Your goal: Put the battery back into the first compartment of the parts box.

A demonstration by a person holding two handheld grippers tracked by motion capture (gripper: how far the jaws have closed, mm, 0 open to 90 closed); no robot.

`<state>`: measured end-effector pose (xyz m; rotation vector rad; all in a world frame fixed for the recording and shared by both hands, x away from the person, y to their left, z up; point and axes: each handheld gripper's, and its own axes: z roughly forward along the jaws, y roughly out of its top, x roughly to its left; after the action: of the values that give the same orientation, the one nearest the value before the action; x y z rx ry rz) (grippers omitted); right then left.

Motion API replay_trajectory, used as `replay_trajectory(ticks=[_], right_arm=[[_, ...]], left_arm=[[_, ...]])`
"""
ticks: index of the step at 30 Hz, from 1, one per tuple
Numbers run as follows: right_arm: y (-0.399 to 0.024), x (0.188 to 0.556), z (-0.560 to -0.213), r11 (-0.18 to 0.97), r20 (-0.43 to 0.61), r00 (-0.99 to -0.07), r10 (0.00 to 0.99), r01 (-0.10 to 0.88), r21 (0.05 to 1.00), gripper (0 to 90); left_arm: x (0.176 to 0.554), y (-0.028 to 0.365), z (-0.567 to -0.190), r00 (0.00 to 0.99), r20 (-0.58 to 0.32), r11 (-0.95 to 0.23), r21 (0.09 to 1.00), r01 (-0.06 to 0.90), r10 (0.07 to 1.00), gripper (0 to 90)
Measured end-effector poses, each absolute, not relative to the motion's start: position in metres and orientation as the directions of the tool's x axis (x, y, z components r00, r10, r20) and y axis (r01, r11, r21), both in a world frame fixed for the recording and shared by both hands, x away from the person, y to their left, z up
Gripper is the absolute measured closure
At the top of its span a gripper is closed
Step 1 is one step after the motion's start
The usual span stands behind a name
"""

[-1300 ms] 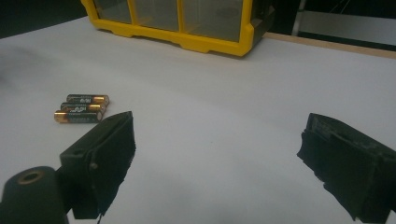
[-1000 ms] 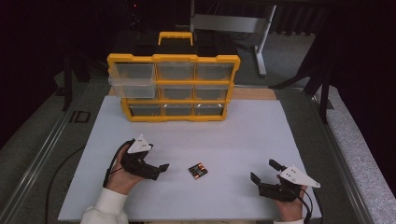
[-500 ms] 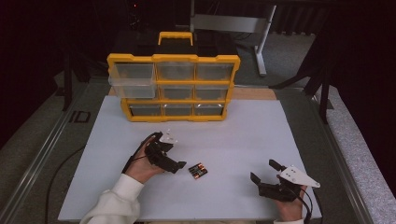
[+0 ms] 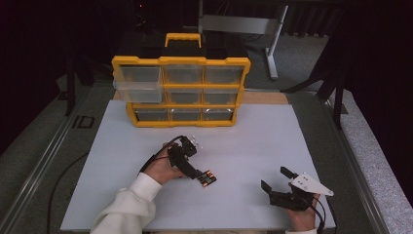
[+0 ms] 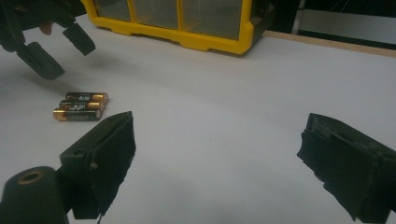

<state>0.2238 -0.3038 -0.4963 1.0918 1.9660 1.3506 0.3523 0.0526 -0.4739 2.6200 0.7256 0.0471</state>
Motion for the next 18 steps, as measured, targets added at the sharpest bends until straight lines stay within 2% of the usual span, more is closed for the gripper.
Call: replay_trajectory(ticks=[9, 18], right_arm=[[-0.304, 0.224, -0.496, 0.182, 0.029, -0.546, 0.837, 0.329, 0.926, 9.8], [-0.304, 0.224, -0.496, 0.184, 0.029, -0.547, 0.837, 0.33, 0.926, 9.9]], left_arm=[[0.356, 0.037, -0.474, 0.877, -0.058, -0.832, 0.292, 0.473, 0.478, 15.2], [0.359, 0.026, -0.469, 0.877, -0.041, -0.848, 0.237, 0.474, 0.479, 16.9]])
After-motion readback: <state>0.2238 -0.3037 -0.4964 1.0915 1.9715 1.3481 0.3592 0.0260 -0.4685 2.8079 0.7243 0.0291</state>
